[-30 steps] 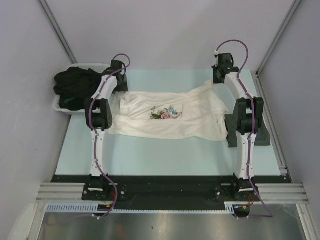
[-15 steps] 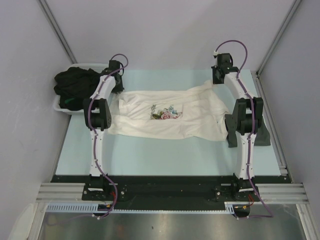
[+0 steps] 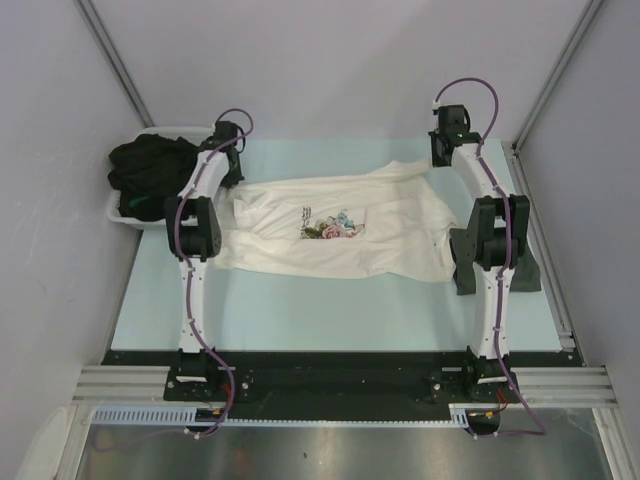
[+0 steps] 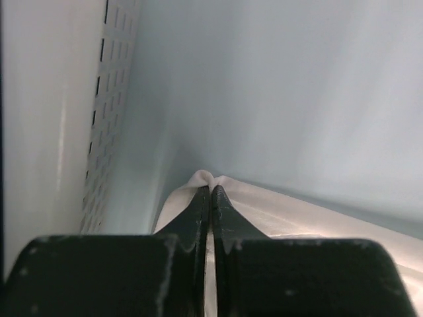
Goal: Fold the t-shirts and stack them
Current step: Grap the side of the flattened tshirt furthest away from the robot with both arms, then fold the other side of the tshirt into a rectangle
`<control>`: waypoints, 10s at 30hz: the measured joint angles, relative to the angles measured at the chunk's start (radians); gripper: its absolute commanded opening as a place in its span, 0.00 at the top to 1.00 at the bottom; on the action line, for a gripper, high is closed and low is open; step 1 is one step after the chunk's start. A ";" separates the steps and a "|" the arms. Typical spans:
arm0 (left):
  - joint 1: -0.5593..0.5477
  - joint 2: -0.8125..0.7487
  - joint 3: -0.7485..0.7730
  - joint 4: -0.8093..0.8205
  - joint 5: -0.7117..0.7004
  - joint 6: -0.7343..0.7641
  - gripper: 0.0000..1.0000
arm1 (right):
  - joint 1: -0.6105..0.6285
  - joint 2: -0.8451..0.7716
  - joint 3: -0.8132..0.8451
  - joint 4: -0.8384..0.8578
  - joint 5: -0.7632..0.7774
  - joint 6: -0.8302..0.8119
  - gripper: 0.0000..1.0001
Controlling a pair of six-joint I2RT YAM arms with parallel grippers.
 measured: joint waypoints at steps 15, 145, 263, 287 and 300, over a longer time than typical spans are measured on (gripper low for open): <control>0.011 -0.050 -0.029 -0.017 0.156 0.002 1.00 | -0.008 -0.046 -0.009 -0.001 0.029 -0.003 1.00; -0.023 -0.534 -0.673 -0.088 0.075 0.017 0.45 | 0.069 -0.254 0.023 -0.706 0.071 0.304 0.65; -0.098 -0.848 -0.655 -0.182 0.059 0.030 0.40 | 0.211 -0.196 -0.402 -0.344 -0.236 0.390 1.00; -0.114 -0.914 -0.682 -0.182 0.114 0.010 0.37 | 0.383 -0.396 -0.582 -0.454 -0.270 0.443 0.96; -0.115 -0.914 -0.682 -0.183 0.129 0.013 0.36 | 0.411 -0.365 -0.573 -0.466 -0.172 0.460 0.73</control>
